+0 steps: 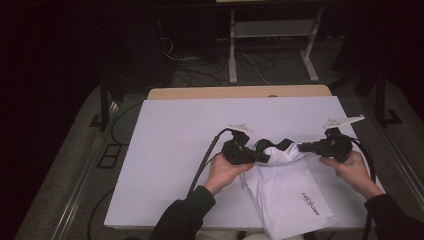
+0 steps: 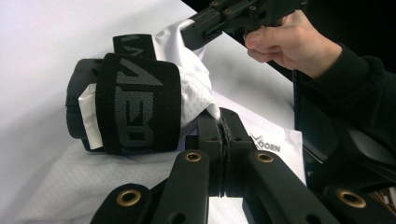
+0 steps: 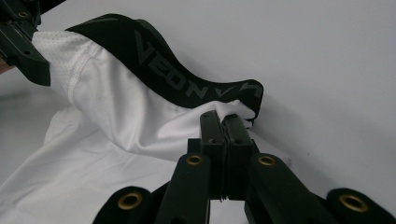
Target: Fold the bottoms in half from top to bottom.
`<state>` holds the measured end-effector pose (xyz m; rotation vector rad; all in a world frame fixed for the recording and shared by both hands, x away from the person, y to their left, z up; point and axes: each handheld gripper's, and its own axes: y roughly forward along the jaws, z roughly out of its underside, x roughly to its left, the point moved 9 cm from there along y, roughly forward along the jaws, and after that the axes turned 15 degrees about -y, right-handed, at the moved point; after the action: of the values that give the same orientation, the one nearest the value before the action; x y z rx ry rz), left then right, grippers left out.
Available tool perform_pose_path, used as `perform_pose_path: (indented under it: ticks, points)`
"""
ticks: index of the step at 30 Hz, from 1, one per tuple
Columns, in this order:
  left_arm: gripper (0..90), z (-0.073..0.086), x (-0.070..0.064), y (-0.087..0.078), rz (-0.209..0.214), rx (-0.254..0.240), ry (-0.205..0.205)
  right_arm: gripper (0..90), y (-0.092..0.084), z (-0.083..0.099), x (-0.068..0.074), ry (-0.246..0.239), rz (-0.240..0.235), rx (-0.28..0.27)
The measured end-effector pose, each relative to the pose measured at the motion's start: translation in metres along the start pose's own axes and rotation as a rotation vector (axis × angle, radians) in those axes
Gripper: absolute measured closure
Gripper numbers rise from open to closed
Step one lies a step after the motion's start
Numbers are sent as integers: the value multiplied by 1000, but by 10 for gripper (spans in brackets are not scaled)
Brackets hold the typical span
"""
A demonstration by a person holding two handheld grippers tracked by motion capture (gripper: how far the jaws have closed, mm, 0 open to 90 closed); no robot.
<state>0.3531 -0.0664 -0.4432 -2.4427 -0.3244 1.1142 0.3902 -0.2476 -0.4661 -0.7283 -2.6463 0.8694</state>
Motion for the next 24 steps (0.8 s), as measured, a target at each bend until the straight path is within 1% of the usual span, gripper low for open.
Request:
perform_pose_path:
  ticks: [8, 12, 14, 24]
  points:
    - [879, 12, -11, 1, 34, 24, 4, 873, -5, 8, 12, -5, -13, 7]
    - [879, 18, -15, 3, 51, 27, 0, 872, -8, 11, 18, -11, -15, 7]
    - [879, 22, -15, 5, 64, 34, -7, 873, -9, 14, 21, -11, -19, 11]
    - [878, 43, -15, 13, 91, 62, -37, 872, -10, 24, 31, -8, -38, 32]
